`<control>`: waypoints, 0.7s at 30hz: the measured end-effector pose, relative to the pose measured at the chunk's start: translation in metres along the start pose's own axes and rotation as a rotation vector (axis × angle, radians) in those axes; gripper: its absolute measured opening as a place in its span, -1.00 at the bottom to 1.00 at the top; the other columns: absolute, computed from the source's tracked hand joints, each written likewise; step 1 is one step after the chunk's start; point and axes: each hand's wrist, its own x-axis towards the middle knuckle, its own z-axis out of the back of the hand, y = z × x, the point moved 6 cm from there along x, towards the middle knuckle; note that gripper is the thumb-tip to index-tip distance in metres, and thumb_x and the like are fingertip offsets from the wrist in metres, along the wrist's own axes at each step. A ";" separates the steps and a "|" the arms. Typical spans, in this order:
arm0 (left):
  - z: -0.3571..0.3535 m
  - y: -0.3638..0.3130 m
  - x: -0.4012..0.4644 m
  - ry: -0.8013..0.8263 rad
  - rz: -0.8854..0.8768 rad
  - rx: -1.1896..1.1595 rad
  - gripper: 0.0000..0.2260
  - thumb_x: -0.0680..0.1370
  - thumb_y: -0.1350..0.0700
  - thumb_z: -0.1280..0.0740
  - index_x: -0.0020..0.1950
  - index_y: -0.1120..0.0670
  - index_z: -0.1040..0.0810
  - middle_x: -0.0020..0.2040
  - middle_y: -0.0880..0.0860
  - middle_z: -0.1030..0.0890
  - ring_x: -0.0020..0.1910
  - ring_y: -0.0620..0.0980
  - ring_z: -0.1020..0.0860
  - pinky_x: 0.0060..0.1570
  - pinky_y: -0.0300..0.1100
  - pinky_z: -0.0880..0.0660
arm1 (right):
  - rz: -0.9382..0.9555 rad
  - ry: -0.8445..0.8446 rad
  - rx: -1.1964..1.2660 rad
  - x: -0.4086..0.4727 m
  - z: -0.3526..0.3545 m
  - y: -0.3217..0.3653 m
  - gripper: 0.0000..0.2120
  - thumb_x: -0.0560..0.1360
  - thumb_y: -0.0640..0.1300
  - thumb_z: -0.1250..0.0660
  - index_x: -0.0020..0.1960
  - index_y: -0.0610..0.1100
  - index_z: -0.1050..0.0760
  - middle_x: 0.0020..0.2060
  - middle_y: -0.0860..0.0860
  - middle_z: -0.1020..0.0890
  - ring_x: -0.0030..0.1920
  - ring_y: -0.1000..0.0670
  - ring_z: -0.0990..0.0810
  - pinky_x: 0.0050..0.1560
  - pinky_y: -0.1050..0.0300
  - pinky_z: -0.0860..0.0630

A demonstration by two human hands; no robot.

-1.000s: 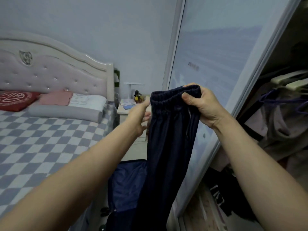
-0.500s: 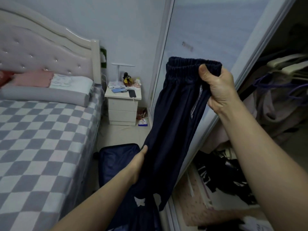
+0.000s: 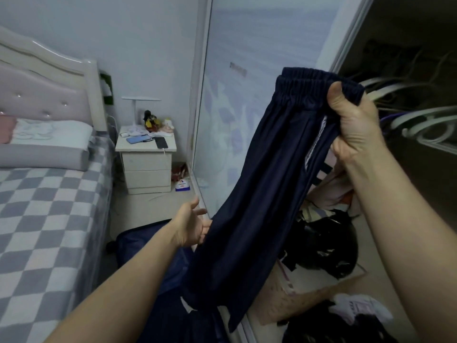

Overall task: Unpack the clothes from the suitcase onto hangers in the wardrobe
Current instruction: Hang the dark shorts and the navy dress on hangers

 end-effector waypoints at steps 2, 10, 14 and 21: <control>-0.002 -0.004 -0.003 0.068 0.016 0.030 -0.67 0.58 -0.14 -0.07 0.15 0.07 -0.39 -0.18 0.16 -0.64 -0.32 0.08 -0.53 -0.26 -0.12 -0.35 | 0.024 -0.027 -0.138 -0.001 0.010 0.007 -0.65 0.24 -0.18 -0.43 -0.04 -0.28 -0.45 -0.18 -0.13 -0.65 -0.13 -0.12 -0.66 -0.14 -0.05 -0.61; 0.009 -0.058 -0.035 -0.121 -0.347 0.510 -0.83 0.56 0.26 -0.23 0.02 0.06 -0.57 -0.17 -0.01 -0.54 -0.21 -0.11 -0.43 -0.26 -0.31 -0.27 | 0.056 -0.148 -0.890 -0.014 0.092 0.021 -0.79 0.40 -0.23 -0.43 -0.02 -0.11 -0.47 -0.15 0.02 -0.58 -0.23 0.22 -0.56 -0.18 0.36 -0.50; 0.004 -0.082 -0.046 -0.285 -0.554 0.874 -0.90 0.52 0.33 -0.29 -0.01 0.22 -0.56 -0.16 0.11 -0.55 -0.12 0.03 -0.49 -0.17 -0.27 -0.44 | -0.003 -0.131 -1.194 -0.030 0.117 0.023 -0.61 0.37 -0.31 -0.44 0.12 -0.13 -0.38 0.00 -0.08 -0.46 -0.01 -0.02 -0.45 -0.02 0.12 -0.45; -0.063 -0.112 -0.051 -0.416 -0.885 1.482 -0.81 0.58 0.19 -0.20 -0.13 0.27 -0.52 -0.09 0.24 -0.47 -0.02 0.22 -0.45 0.03 0.02 -0.40 | -0.060 -0.290 -1.257 -0.062 0.163 0.047 -0.77 0.42 -0.25 -0.41 0.07 -0.19 -0.52 -0.07 -0.10 -0.55 -0.11 -0.06 -0.52 -0.07 0.02 -0.47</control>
